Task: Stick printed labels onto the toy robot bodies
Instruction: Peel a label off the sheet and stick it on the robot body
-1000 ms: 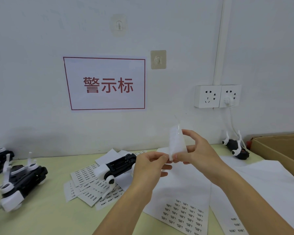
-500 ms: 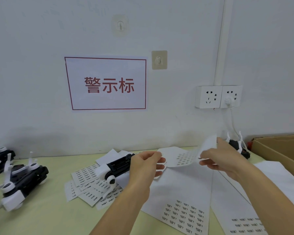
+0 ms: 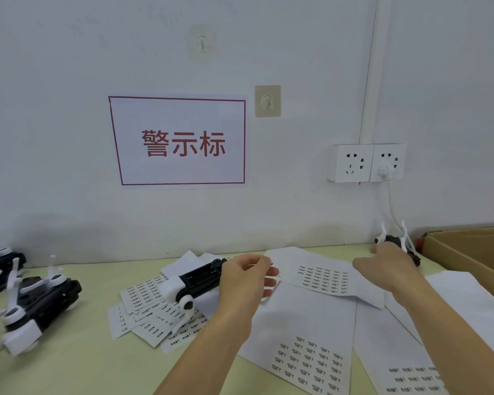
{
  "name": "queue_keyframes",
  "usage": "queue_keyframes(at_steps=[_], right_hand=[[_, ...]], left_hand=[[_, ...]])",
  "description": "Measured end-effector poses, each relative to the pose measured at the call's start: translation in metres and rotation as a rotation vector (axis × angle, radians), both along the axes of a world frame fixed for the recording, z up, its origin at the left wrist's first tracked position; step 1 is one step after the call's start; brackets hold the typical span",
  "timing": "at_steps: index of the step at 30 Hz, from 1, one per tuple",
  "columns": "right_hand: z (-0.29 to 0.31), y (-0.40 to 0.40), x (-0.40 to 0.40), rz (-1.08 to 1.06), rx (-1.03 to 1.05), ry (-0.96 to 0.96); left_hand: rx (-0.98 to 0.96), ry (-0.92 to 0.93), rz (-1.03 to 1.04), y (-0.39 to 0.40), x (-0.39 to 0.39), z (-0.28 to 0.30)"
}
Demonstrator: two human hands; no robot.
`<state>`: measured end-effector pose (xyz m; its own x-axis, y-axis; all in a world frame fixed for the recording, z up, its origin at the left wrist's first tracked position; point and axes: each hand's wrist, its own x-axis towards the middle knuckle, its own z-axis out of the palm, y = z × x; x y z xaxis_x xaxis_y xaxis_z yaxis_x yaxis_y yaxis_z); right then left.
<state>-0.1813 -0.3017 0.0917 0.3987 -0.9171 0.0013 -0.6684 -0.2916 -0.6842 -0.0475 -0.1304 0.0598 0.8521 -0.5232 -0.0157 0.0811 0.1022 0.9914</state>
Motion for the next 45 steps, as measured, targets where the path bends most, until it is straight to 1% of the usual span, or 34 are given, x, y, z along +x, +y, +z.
queue_keyframes(at_steps=[3,5,8,11,17,21,28,36,40,42,45], right_hand=[[0.007,0.021,0.011,0.215,0.192,-0.257],[0.012,0.04,0.018,0.39,0.291,-0.328],[0.018,0.065,0.028,0.553,0.255,-0.296],[0.021,0.079,0.034,0.586,0.208,-0.312],[0.023,0.092,0.035,0.679,0.234,-0.316],[0.021,0.099,0.036,0.76,0.209,-0.292],[0.018,0.098,0.039,0.755,0.217,-0.351],[0.013,0.086,0.044,0.536,0.246,-0.476],[0.013,0.084,0.043,0.551,0.294,-0.514],[0.012,0.083,0.042,0.558,0.305,-0.502],[0.01,0.082,0.043,0.545,0.313,-0.496]], left_hand=[[-0.005,-0.005,0.018,0.0,0.0,0.0],[-0.008,-0.021,0.046,0.0,0.0,0.0],[-0.015,-0.067,0.097,0.0,0.001,0.0],[-0.023,-0.099,0.151,0.001,0.0,0.0],[-0.046,-0.166,0.2,0.002,-0.002,0.003],[-0.075,-0.192,0.221,0.003,-0.003,0.004],[-0.105,-0.191,0.167,0.005,-0.003,0.005],[-0.113,-0.155,0.092,0.005,-0.003,0.007],[-0.121,-0.086,-0.005,0.005,0.0,0.01],[-0.133,-0.08,-0.042,0.005,0.0,0.01],[-0.143,-0.091,-0.045,0.005,0.0,0.01]])
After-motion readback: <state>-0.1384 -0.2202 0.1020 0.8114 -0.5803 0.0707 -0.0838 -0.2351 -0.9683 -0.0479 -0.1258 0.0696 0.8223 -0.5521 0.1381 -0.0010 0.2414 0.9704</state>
